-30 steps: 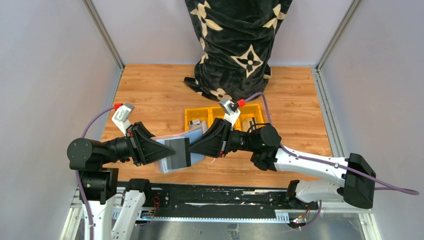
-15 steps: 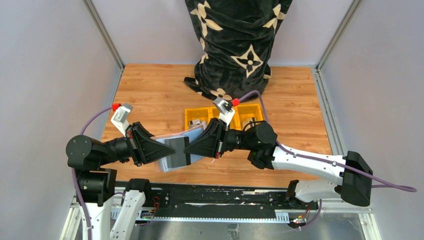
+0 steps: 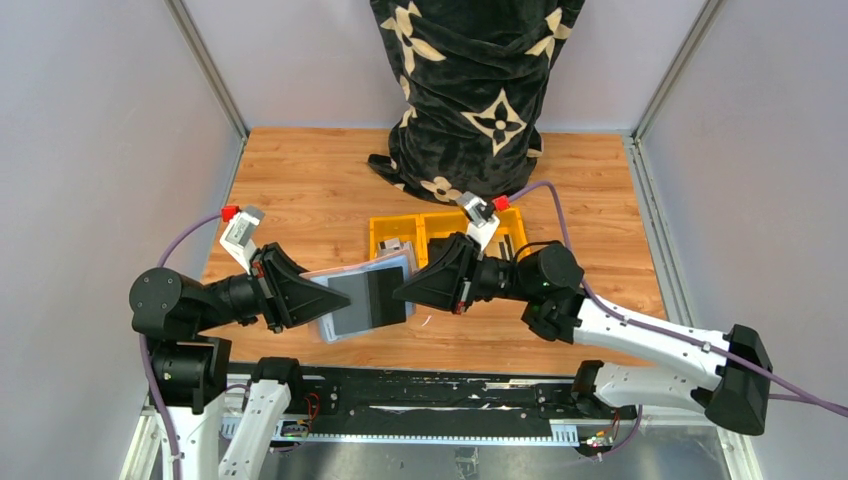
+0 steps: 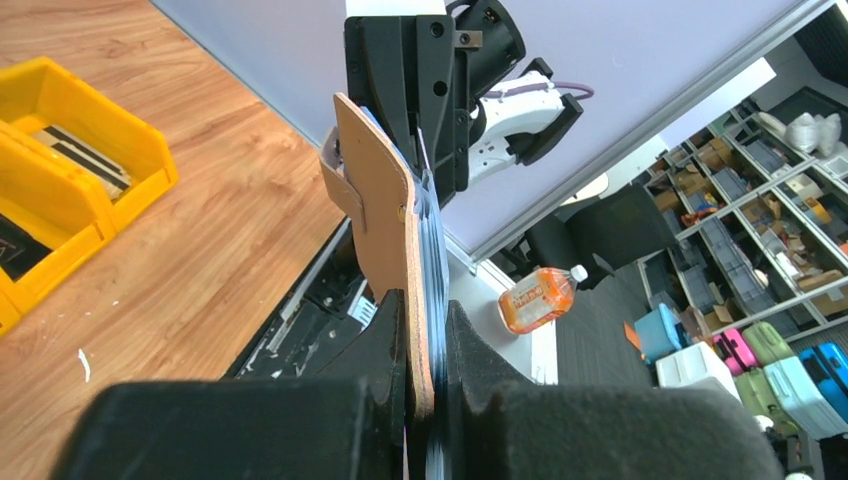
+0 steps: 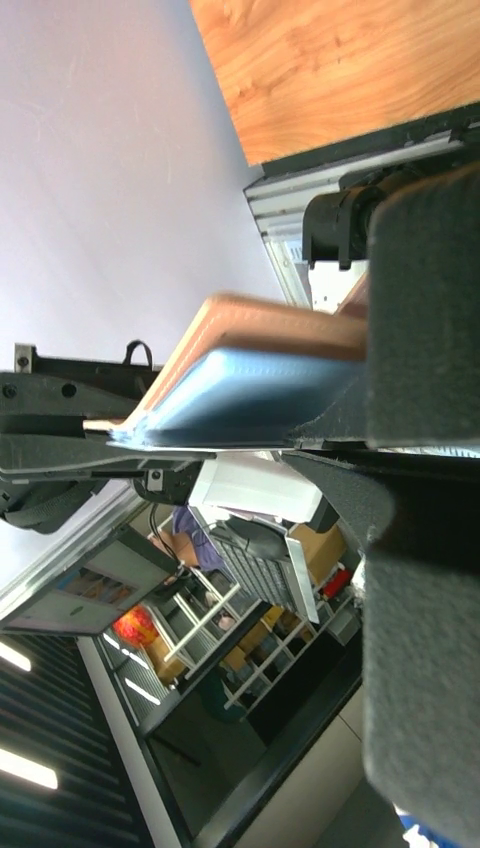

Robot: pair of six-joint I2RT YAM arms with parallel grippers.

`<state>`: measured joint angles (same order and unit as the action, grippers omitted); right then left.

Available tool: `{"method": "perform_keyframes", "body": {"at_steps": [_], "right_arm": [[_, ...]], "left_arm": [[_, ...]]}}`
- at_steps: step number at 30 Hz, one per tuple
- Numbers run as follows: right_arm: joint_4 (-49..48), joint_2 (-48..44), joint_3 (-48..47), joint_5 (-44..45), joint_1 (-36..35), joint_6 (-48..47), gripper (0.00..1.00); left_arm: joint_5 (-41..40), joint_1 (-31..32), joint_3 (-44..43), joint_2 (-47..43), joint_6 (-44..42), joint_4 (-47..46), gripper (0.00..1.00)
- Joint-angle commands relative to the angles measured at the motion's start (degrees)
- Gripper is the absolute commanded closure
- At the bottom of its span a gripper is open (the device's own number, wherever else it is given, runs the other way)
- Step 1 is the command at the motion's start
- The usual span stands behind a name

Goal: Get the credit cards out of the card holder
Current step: Remove the credit card from the card holder, then place the credit card in the storage box.

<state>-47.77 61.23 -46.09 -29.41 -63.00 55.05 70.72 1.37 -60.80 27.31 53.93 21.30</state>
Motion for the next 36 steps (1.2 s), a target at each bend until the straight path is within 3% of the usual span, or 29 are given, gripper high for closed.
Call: {"method": "perform_keyframes", "body": {"at_steps": [1, 6, 9, 12, 20, 26, 36], "right_arm": [[5.51, -5.05, 1.3, -1.32, 5.56, -1.93, 1.0], [33.6, -14.66, 0.41, 1.16, 22.41, -9.29, 1.0], [45.03, -14.15, -0.92, 1.35, 31.04, -13.93, 1.0], [51.16, -9.55, -1.6, 2.67, 34.58, -18.43, 1.0], [51.97, 8.81, -5.67, 8.66, 34.85, -24.37, 1.0], [48.43, 22.12, -9.22, 8.26, 33.97, -24.92, 1.0], [48.24, 36.86, -16.78, 11.88, 28.85, -25.83, 1.0]], "left_arm": [[0.63, 0.14, -1.52, 0.68, -1.98, 0.72, 1.0], [-0.53, 0.16, -2.59, 0.6, -9.46, 6.02, 1.0], [-0.82, 0.13, -2.57, 0.33, -11.95, 7.66, 1.0], [-0.86, 0.15, -2.39, 0.2, -12.78, 7.86, 1.0], [-0.15, 0.21, -2.88, 0.2, -14.15, 7.85, 1.0], [-0.03, 0.13, -2.73, -0.06, -14.38, 7.66, 1.0], [0.02, 0.19, -3.09, -0.68, -14.27, 6.65, 1.0]]}}
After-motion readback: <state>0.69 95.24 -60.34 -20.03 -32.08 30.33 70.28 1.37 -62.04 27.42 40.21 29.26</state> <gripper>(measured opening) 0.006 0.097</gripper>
